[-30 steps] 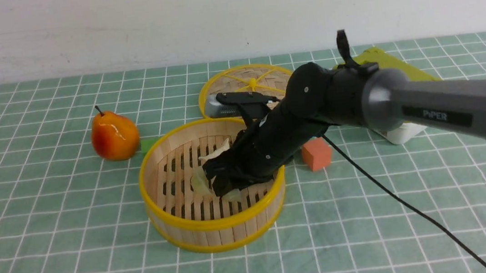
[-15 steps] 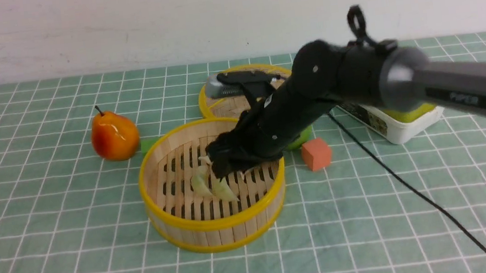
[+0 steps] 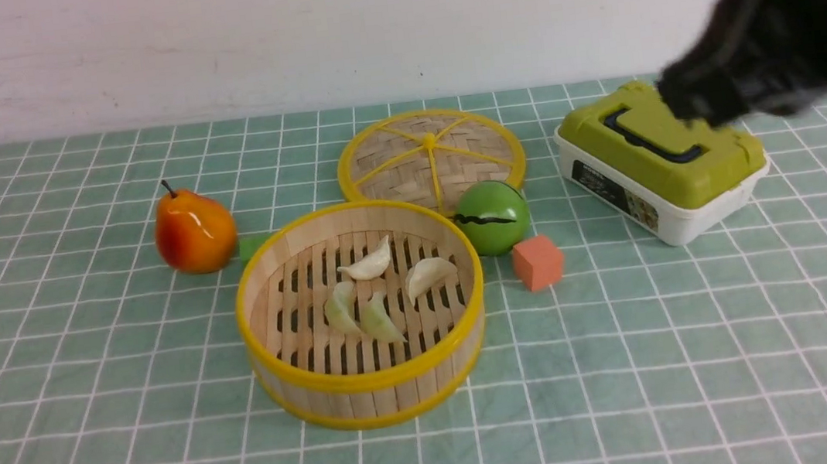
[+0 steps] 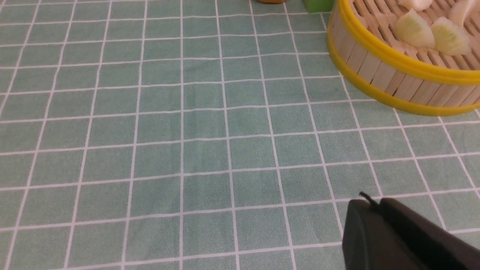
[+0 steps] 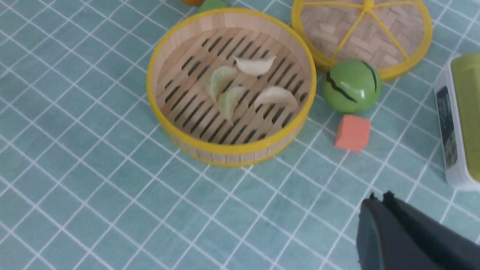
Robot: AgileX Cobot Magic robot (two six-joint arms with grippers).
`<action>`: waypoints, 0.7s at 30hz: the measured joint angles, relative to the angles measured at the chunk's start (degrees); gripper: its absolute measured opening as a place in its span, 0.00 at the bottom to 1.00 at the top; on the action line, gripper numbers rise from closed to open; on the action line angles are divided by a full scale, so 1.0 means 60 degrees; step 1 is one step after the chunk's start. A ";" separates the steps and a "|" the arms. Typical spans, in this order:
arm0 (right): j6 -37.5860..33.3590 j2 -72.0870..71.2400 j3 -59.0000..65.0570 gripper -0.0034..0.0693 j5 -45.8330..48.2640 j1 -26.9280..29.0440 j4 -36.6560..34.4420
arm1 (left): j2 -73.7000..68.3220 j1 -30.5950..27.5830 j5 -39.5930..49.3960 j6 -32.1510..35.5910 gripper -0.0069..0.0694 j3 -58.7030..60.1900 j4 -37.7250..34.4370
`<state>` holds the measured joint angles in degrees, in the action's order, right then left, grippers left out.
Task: Put the dumplings into the steamer on the table with the blue tablecloth.
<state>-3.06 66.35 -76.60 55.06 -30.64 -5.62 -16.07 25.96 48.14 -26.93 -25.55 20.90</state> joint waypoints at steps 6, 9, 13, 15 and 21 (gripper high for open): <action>0.0094 -0.3678 0.4627 0.02 -0.3076 0.0000 0.0022 | 0.0000 0.0000 0.0000 0.0000 0.14 0.0000 0.0000; 0.0094 -0.5592 0.7021 0.02 -0.5389 0.0000 0.0056 | 0.0000 0.0000 0.0000 0.0000 0.14 0.0000 0.0000; 0.0094 -0.8112 0.9986 0.03 -0.8259 0.0000 0.0127 | 0.0000 0.0000 0.0000 0.0000 0.14 0.0000 0.0000; 0.0101 -0.9235 1.0903 0.03 -0.8772 0.0000 0.0126 | 0.0000 0.0000 0.0000 0.0000 0.15 0.0000 0.0000; 0.0101 -1.1102 1.2094 0.03 -0.8675 0.0000 0.0157 | 0.0003 0.0000 -0.0035 0.0000 0.16 0.0007 -0.0013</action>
<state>-2.45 -0.26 -4.04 3.01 -30.64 -4.67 -16.05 25.96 47.93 -26.93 -25.51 20.82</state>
